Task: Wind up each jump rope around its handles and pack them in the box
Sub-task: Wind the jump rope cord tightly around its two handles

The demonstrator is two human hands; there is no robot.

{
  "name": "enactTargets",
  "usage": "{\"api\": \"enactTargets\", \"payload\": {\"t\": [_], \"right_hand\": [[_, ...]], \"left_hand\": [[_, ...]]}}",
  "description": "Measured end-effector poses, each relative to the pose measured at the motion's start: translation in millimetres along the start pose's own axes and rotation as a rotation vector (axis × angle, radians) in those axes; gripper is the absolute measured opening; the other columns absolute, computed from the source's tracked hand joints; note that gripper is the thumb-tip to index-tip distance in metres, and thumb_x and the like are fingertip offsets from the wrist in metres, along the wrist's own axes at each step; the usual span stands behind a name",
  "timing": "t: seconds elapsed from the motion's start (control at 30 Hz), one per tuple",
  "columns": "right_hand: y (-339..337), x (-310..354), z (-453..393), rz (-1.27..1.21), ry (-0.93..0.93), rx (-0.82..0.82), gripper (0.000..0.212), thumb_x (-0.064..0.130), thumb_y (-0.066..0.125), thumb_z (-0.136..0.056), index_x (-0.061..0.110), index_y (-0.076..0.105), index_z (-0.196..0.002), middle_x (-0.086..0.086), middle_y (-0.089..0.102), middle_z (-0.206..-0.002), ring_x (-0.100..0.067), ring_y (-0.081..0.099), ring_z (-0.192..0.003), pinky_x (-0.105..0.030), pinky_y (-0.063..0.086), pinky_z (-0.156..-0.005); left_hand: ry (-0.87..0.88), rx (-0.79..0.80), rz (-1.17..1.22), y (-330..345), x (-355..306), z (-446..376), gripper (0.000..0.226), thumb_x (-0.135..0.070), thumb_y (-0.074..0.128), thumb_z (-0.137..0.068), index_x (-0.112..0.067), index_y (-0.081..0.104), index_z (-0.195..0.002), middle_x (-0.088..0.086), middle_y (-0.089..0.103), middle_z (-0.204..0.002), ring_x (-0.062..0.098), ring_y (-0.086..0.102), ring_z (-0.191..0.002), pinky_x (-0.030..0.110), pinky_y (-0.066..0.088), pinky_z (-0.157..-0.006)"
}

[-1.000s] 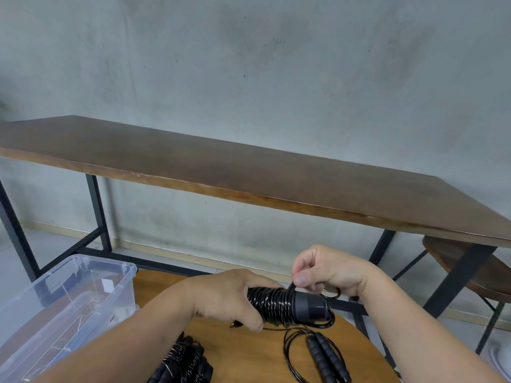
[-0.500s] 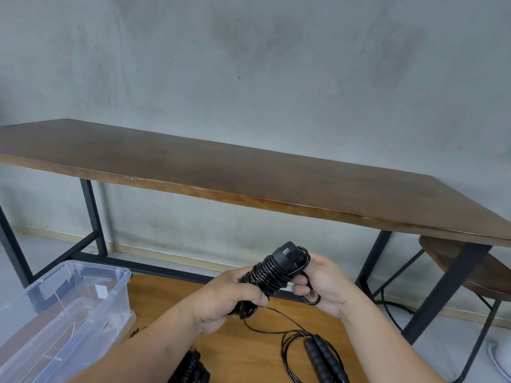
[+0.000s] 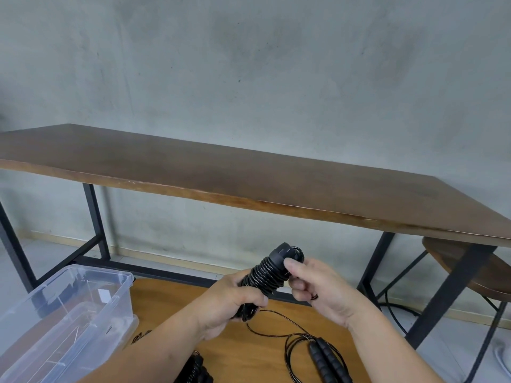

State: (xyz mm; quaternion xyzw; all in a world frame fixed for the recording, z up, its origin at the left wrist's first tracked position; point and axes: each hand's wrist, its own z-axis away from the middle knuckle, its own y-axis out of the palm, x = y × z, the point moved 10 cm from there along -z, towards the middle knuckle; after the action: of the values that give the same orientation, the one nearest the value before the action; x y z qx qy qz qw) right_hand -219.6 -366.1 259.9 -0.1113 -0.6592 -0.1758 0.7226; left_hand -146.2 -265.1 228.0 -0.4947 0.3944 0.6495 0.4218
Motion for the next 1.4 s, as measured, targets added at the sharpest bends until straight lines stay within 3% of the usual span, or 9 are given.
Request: {"api": "enactTargets", "payload": {"t": [0.17, 0.27, 0.37, 0.5, 0.63, 0.8, 1.0, 1.3, 1.4], "right_hand": [[2.5, -2.8, -2.3, 0.103, -0.035, -0.042, 0.027, 0.041, 0.057, -0.090, 0.014, 0.061, -0.096, 0.013, 0.045, -0.057, -0.005, 0.032, -0.052, -0.018, 0.030, -0.051], [7.7, -4.9, -3.0, 0.121, -0.034, -0.056, 0.043, 0.044, 0.058, -0.090, 0.006, 0.066, -0.107, 0.004, 0.058, -0.072, -0.006, 0.039, -0.056, -0.018, 0.030, -0.050], [10.9, -3.6, -3.5, 0.140, -0.054, -0.078, 0.046, 0.047, 0.059, -0.088, 0.008, 0.069, -0.110, 0.003, 0.056, -0.073, -0.007, 0.039, -0.058, -0.019, 0.032, -0.050], [13.6, -3.5, -4.3, 0.119, -0.039, -0.085, 0.038, 0.043, 0.054, -0.094, 0.010, 0.068, -0.105, 0.014, 0.051, -0.062, -0.005, 0.036, -0.056, -0.018, 0.031, -0.050], [13.2, -9.7, -1.7, 0.145, 0.008, -0.100, 0.042, 0.051, 0.056, -0.091, 0.011, 0.067, -0.096, 0.011, 0.047, -0.061, -0.008, 0.032, -0.056, -0.020, 0.029, -0.050], [1.4, 1.4, 2.4, 0.569, 0.007, -0.235, 0.064, 0.079, 0.048, -0.080, 0.016, 0.053, -0.073, 0.003, 0.041, -0.055, -0.011, 0.037, -0.047, -0.029, 0.030, -0.053], [10.4, 12.3, 2.5, 0.817, -0.036, -0.290, 0.056, 0.056, 0.033, -0.101, 0.015, 0.050, -0.067, 0.000, 0.045, -0.059, -0.013, 0.041, -0.053, -0.028, 0.033, -0.056], [13.3, 6.4, 2.2, 0.205, 0.133, -0.159, 0.027, 0.008, 0.035, -0.105, 0.008, 0.050, -0.082, -0.004, 0.042, -0.070, -0.007, 0.030, -0.045, -0.020, 0.025, -0.043], [13.6, 2.5, 3.8, 0.171, 0.181, -0.170, 0.024, -0.002, 0.034, -0.100, 0.005, 0.054, -0.089, -0.006, 0.046, -0.071, -0.008, 0.034, -0.045, -0.020, 0.026, -0.040]], "left_hand": [[-0.061, 0.007, -0.152, -1.5, -1.1, 1.1, 0.037, -0.025, 0.078, -0.075, -0.022, 0.067, -0.110, 0.000, 0.071, -0.096, 0.017, 0.071, -0.087, 0.026, 0.054, -0.074], [0.010, 0.060, -0.310, 3.2, -20.5, 0.2, 0.040, -0.040, 0.078, -0.081, -0.029, 0.066, -0.117, -0.005, 0.074, -0.107, 0.012, 0.070, -0.102, 0.027, 0.054, -0.091], [0.035, 0.037, -0.338, 4.4, -32.1, -1.0, 0.042, -0.055, 0.066, -0.083, -0.028, 0.066, -0.116, 0.000, 0.074, -0.108, 0.016, 0.070, -0.101, 0.028, 0.055, -0.089], [0.121, -0.119, -0.464, -5.1, -40.6, -2.8, 0.034, -0.050, 0.061, -0.091, -0.030, 0.059, -0.118, -0.002, 0.071, -0.101, 0.011, 0.069, -0.088, 0.023, 0.055, -0.076], [0.183, -0.173, -0.542, -8.7, -35.8, -2.6, 0.034, -0.053, 0.066, -0.087, -0.031, 0.060, -0.112, -0.005, 0.071, -0.095, 0.015, 0.069, -0.088, 0.032, 0.056, -0.081], [0.229, -0.217, -0.447, -12.2, -32.9, -1.4, 0.026, -0.043, 0.072, -0.086, -0.026, 0.064, -0.104, -0.002, 0.071, -0.087, 0.015, 0.069, -0.079, 0.030, 0.057, -0.072], [0.242, -0.344, -0.405, -21.3, -30.6, -1.1, 0.020, -0.040, 0.069, -0.089, -0.025, 0.065, -0.102, -0.002, 0.071, -0.085, 0.014, 0.069, -0.076, 0.025, 0.053, -0.065], [0.176, -0.287, -0.100, -20.8, -34.7, -0.2, 0.022, -0.031, 0.069, -0.091, -0.015, 0.067, -0.105, 0.008, 0.073, -0.087, 0.020, 0.069, -0.073, 0.028, 0.053, -0.064], [0.133, -0.242, 0.011, -18.4, -25.7, 1.7, 0.023, -0.028, 0.070, -0.090, -0.013, 0.068, -0.107, 0.010, 0.072, -0.085, 0.025, 0.069, -0.074, 0.031, 0.054, -0.064]]}}
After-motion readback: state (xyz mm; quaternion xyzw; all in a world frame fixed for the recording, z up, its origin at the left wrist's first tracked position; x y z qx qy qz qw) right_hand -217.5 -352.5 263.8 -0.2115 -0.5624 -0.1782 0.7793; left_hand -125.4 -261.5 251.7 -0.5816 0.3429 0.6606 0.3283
